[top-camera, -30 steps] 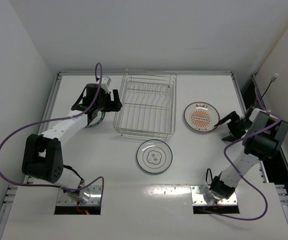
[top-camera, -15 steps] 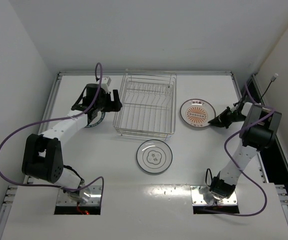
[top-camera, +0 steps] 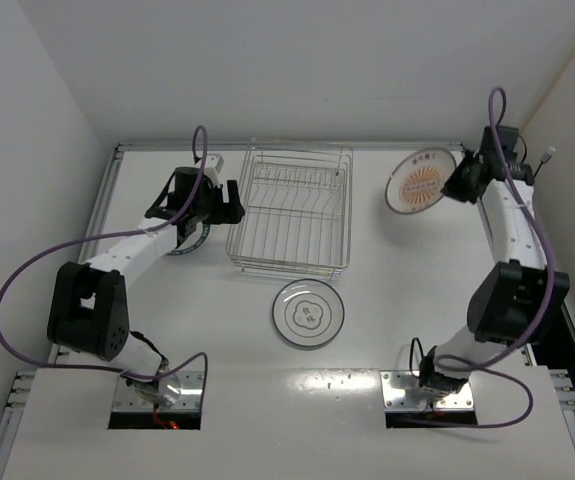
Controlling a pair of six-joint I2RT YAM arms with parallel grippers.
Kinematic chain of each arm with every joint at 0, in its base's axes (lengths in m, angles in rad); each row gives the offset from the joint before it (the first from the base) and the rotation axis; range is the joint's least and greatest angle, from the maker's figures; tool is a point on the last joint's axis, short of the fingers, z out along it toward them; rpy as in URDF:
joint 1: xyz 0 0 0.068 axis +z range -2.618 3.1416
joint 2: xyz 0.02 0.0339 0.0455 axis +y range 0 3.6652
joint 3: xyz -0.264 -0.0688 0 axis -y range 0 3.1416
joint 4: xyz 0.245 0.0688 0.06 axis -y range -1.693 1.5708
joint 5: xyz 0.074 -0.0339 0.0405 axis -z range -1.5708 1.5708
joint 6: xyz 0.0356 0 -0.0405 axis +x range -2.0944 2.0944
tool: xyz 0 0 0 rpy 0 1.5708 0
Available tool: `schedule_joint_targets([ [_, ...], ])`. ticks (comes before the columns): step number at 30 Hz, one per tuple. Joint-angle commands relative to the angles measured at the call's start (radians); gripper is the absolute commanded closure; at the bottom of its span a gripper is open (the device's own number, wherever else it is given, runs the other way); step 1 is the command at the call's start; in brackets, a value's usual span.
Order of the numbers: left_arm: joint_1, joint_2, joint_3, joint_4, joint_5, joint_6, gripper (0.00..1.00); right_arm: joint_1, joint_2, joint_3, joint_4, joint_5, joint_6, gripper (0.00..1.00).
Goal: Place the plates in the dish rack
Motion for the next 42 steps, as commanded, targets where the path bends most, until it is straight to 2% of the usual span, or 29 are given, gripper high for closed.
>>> schedule_joint_targets([
  [1,-0.008,0.005,0.039,0.014,0.01,0.008,0.26,0.105,-0.073,0.143,-0.017,0.233,0.004,1.0],
  [3,-0.008,0.005,0.039,0.014,0.01,0.008,0.26,0.217,-0.074,0.178,-0.017,0.346,0.013,1.0],
  [5,-0.008,0.005,0.039,0.014,-0.002,0.008,0.26,0.245,-0.074,0.209,-0.017,0.387,0.023,1.0],
  [12,-0.008,0.005,0.039,0.014,-0.002,-0.001,0.26,0.493,0.1,0.44,-0.092,0.544,0.023,1.0],
  [15,-0.008,0.005,0.039,0.014,-0.002,-0.001,0.26,0.555,0.153,0.468,-0.101,0.593,0.023,1.0],
  [21,-0.008,0.005,0.029,0.014,-0.002,-0.001,0.26,0.61,0.221,0.467,-0.12,0.685,0.032,1.0],
  [31,-0.008,0.005,0.029,0.014,-0.002,-0.001,0.26,0.665,0.203,0.462,-0.144,0.805,0.041,1.0],
  [35,-0.008,0.005,0.029,0.014,-0.002,-0.001,0.26,0.665,0.213,0.542,-0.187,0.826,0.032,1.0],
  [42,-0.008,0.005,0.029,0.014,-0.011,-0.001,0.26,0.665,0.195,0.502,-0.155,0.807,0.041,1.0],
])
